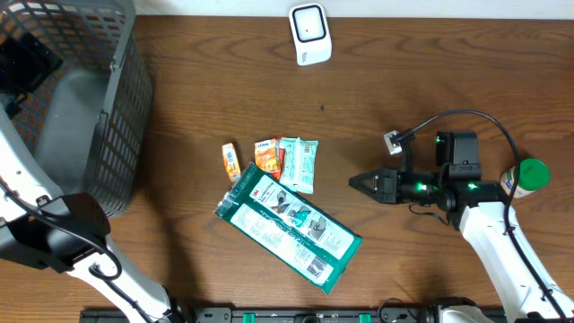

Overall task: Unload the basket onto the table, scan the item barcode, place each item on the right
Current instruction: 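Grasp the green gloves package edge with the right gripper, then drag the gloves package right and rotate it upright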

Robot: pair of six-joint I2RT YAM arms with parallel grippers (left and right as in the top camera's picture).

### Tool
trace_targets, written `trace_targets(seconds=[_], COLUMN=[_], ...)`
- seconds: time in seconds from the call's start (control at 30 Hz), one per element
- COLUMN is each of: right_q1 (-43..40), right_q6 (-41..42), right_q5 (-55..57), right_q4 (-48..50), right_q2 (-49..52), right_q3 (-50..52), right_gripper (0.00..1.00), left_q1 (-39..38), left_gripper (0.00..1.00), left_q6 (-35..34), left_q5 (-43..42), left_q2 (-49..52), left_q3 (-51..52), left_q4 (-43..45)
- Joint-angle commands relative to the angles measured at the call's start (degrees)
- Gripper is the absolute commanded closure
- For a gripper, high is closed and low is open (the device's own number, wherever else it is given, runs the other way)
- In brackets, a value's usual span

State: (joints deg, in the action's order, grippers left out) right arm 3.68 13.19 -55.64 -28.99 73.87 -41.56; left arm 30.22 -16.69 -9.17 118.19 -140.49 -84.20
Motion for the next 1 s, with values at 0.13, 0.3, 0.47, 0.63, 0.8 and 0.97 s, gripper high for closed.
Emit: trace_targets(seconds=[0.13, 0.3, 0.47, 0.63, 0.8, 0.97], right_q1=[8.81, 17.77, 22.60, 23.17, 24.63, 26.51], right_q6=[-4.74, -6.84, -6.82, -6.38, -6.43, -6.40], right_q5=[8.39, 11.65, 11.65, 1.27, -2.01, -1.79], right_q4=[1.60, 3.93, 7.08, 6.51, 3.41, -0.02], right_q2=[4.72, 13.09, 22.69, 31.45, 33.40, 33.38], right_q3=[-0.59, -0.59, -0.66, -3.23, -3.48, -3.50], right_gripper=[0.23, 0.22, 0.22, 0.35, 0.35, 0.36], left_q1=[-0.02, -0.02, -0.02, -0.02, -0.02, -0.02], left_gripper=[0.02, 0.02, 0.02, 0.02, 0.02, 0.02], left_q6=[-0.07, -0.07, -0.07, -0.07, -0.07, -0.07], left_q5=[-0.68, -0.68, -0.68, -0.70, -0.68, -0.68], left_q2=[-1.33, -1.33, -1.33, -1.33, -1.36, -1.33], left_q3=[-0.96, -0.96, -0.96, -0.96, -0.96, -0.96], left_q4=[-0.20, -0.17, -0.20, -0.17, -0.20, -0.20])
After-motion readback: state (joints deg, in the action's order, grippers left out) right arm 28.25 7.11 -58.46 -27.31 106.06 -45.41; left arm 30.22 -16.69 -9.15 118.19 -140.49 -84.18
